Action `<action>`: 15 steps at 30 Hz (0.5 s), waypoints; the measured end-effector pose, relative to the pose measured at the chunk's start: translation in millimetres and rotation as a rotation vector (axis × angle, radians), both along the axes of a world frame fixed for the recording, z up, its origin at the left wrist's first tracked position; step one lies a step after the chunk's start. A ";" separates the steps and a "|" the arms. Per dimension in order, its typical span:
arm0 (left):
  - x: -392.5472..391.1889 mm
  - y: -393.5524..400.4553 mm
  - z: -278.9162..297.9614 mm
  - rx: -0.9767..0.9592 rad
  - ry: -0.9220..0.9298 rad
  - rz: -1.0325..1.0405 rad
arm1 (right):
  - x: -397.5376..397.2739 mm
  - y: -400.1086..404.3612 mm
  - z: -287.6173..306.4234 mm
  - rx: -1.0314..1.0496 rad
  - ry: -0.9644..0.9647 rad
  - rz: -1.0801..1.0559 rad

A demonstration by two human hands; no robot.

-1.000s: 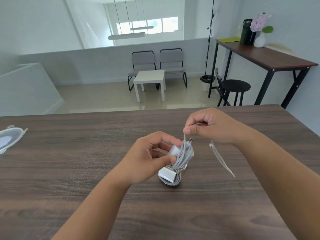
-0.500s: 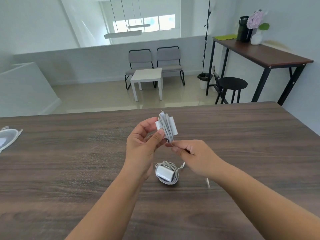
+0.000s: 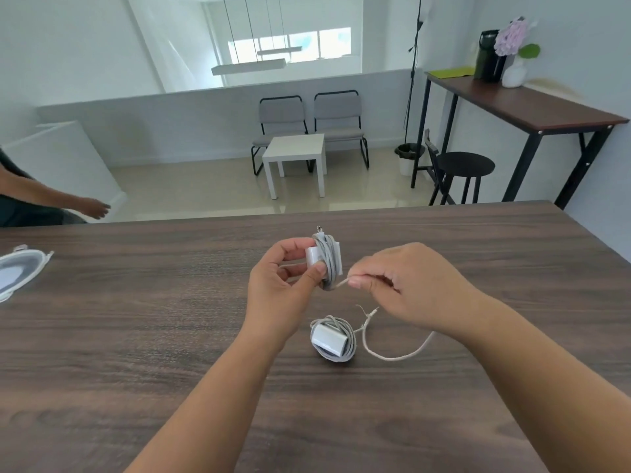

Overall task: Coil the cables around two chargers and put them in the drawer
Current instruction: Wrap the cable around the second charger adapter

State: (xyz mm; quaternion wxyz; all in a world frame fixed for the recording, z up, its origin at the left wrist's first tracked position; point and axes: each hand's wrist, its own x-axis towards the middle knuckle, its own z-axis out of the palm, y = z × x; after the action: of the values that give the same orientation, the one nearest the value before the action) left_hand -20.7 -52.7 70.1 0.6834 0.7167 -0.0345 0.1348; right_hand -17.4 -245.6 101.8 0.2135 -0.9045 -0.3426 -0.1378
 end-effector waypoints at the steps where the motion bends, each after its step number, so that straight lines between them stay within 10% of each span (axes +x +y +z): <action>1: 0.9 1.1 0.6 -0.028 0.013 0.006 | -0.8 0.8 0.5 -0.013 -0.007 0.028; 11: 6.9 -1.3 6.3 -0.548 0.230 0.061 | -22.5 19.4 -8.3 -0.119 0.014 0.129; 15: 3.7 -6.7 6.5 -0.441 0.158 0.094 | -20.0 18.8 -4.0 -0.065 0.001 0.119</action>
State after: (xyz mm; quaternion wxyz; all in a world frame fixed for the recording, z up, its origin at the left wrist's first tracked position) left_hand -17.0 -59.4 76.6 0.8169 0.5593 0.0826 0.1141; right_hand -37.4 -226.8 97.8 0.1921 -0.8891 -0.3998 -0.1133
